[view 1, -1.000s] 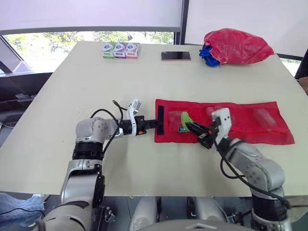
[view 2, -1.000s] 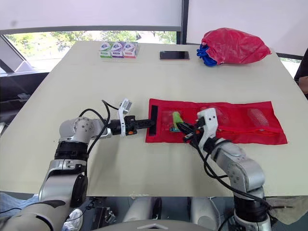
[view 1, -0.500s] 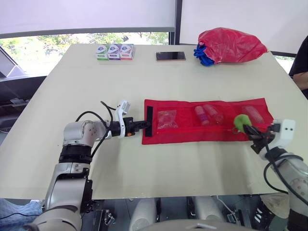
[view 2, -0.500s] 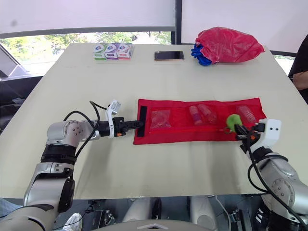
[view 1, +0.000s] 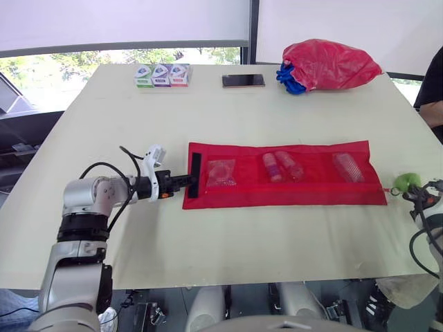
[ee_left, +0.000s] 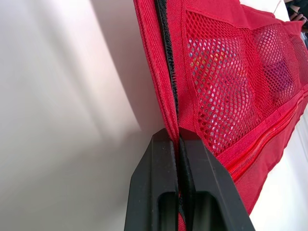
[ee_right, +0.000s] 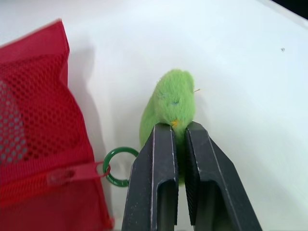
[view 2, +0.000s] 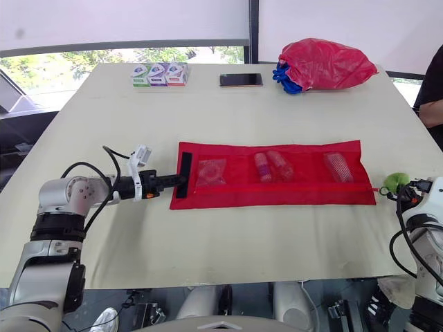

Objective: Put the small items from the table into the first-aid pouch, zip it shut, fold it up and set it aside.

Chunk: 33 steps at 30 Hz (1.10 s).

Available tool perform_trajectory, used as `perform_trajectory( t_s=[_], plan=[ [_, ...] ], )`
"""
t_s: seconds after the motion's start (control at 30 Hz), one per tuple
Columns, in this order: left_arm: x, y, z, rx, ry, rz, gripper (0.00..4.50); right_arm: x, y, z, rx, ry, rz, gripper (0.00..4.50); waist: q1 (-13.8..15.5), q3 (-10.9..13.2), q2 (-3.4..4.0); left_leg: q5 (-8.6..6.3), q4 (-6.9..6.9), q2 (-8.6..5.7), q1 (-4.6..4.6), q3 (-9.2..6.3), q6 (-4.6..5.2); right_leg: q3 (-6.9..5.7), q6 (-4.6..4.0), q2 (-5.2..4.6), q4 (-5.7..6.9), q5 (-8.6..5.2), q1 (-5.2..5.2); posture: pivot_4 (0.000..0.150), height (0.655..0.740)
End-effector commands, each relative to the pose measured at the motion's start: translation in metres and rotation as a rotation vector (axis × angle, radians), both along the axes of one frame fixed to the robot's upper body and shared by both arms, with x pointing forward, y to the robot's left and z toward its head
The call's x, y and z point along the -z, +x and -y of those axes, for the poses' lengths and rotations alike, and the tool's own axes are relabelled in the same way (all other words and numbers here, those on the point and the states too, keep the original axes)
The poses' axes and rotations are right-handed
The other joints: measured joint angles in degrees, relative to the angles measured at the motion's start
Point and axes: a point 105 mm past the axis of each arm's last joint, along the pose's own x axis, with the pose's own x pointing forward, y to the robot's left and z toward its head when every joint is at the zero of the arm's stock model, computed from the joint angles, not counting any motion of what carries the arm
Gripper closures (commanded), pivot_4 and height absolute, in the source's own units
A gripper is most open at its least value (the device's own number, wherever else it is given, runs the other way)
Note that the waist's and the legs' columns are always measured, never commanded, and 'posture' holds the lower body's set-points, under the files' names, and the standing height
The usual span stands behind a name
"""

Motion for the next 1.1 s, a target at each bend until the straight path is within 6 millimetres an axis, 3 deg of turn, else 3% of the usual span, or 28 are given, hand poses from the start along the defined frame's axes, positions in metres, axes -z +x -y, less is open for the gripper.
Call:
perform_trajectory(
  t_s=[0.03, 0.2, 0.23, 0.3, 0.43, 0.53, 0.57, 0.63, 0.8, 0.93, 1.1],
  plan=[
    [0.003, -0.005, -0.05, -0.141, 0.137, -0.019, 4.5, -0.015, -0.01, 0.021, 0.084, -0.096, 0.036, 4.44, 0.0, 0.0, 0.0, 0.0, 0.0, 0.0, 0.0, 0.01, 0.0, 0.01, 0.0, 0.0, -0.01, 0.0, 0.0, 0.15, 0.74],
    [0.001, -0.004, -0.052, -0.142, 0.143, -0.011, 4.5, -0.013, -0.006, 0.003, -0.04, -0.101, 0.026, 4.44, 0.1, 0.0, -0.01, 0.0, 0.0, 0.01, -0.01, 0.01, 0.0, 0.02, -0.06, -0.01, -0.01, -0.03, -0.01, 0.15, 0.74],
    [0.001, -0.004, -0.053, -0.143, 0.144, -0.011, 4.5, -0.014, -0.007, -0.001, -0.066, -0.095, 0.032, 3.92, 0.1, 0.0, -0.01, 0.0, 0.0, 0.01, -0.01, 0.01, 0.0, 0.02, -0.06, -0.01, -0.01, -0.04, -0.01, 0.15, 0.74],
    [0.0, -0.005, -0.057, -0.153, 0.151, -0.011, 4.5, -0.017, -0.008, -0.009, -0.123, -0.074, 0.049, 3.57, 0.1, 0.0, -0.01, 0.0, 0.0, 0.01, 0.01, 0.04, 0.01, 0.04, -0.08, -0.02, -0.01, -0.05, -0.01, 0.15, 0.74],
    [-0.003, -0.008, -0.069, -0.175, 0.176, -0.012, 4.5, -0.023, -0.014, -0.013, -0.164, -0.051, 0.075, 1.82, -0.1, 0.0, 0.0, 0.0, -0.02, 0.09, 0.02, 0.06, 0.0, 0.05, -0.07, 0.06, -0.01, -0.05, -0.03, 0.15, 0.74],
    [-0.004, -0.011, -0.077, -0.189, 0.193, -0.015, 4.5, -0.023, -0.019, -0.015, -0.178, -0.019, 0.082, 0.25, 0.0, 0.0, 0.0, 0.0, -0.03, 0.14, 0.05, 0.11, 0.0, 0.08, -0.15, 0.09, -0.01, -0.11, -0.03, 0.15, 0.74],
    [-0.004, -0.012, -0.079, -0.194, 0.196, -0.015, 4.5, -0.022, -0.02, -0.016, -0.183, -0.012, 0.078, 0.02, 0.0, 0.0, 0.0, 0.0, -0.03, 0.15, 0.05, 0.12, 0.0, 0.08, -0.17, 0.09, -0.01, -0.12, -0.03, 0.15, 0.74],
    [-0.005, -0.013, -0.084, -0.204, 0.209, -0.013, 4.5, -0.019, -0.022, -0.024, -0.223, 0.009, 0.068, 0.02, 0.1, 0.0, -0.01, -0.01, -0.03, 0.15, 0.04, 0.12, 0.0, 0.08, -0.18, 0.08, -0.01, -0.14, -0.03, 0.15, 0.74],
    [-0.006, -0.01, -0.097, -0.219, 0.283, 0.028, 4.5, -0.014, -0.03, -0.078, -0.449, 0.184, 0.048, 0.02, 0.0, 0.0, -0.01, -0.01, -0.04, 0.23, 0.05, 0.14, 0.0, 0.1, -0.2, 0.09, -0.01, -0.14, -0.05, 0.15, 0.74],
    [-0.01, -0.005, -0.1, -0.178, 0.371, 0.106, 3.0, -0.011, -0.037, -0.103, -0.545, 0.254, 0.031, 0.0, 0.3, 0.0, -0.01, -0.01, -0.03, 0.28, 0.05, 0.16, 0.0, 0.08, -0.22, 0.01, -0.02, -0.14, -0.05, 0.15, 0.74],
    [-0.033, -0.001, -0.086, -0.055, 0.375, 0.259, 1.3, -0.002, -0.041, -0.123, -0.585, 0.32, -0.001, 0.0, 0.5, 0.1, -0.09, -0.01, -0.04, 0.27, -0.02, 0.13, 0.0, 0.02, -0.23, -0.15, -0.07, -0.15, -0.08, 0.15, 0.74]
  ],
)
